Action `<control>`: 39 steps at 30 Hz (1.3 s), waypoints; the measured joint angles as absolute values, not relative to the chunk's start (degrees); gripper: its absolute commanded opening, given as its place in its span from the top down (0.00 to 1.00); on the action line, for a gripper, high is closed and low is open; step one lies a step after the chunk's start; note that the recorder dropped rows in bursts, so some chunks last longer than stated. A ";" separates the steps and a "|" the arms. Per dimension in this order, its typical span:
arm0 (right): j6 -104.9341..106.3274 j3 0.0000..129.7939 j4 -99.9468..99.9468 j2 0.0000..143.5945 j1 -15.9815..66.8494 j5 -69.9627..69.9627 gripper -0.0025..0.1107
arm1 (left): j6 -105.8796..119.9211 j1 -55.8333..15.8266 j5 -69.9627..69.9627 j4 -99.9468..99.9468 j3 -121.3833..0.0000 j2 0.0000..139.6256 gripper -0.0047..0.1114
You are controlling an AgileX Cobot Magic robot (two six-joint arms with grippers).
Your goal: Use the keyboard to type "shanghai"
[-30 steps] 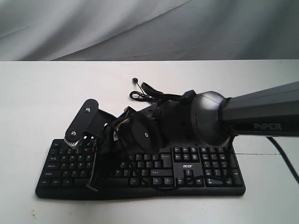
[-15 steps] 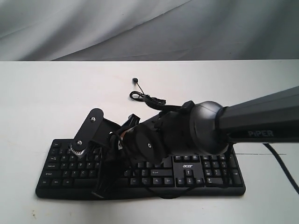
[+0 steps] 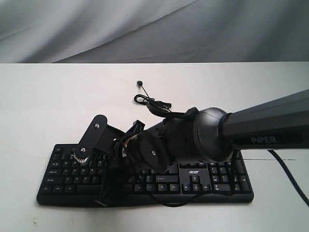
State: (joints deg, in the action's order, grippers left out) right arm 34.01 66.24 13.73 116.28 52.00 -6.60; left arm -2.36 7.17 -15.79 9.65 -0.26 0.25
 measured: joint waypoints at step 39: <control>34.01 83.43 11.32 120.27 52.92 -17.88 0.98 | -2.36 7.17 -15.79 9.65 -0.26 0.25 0.96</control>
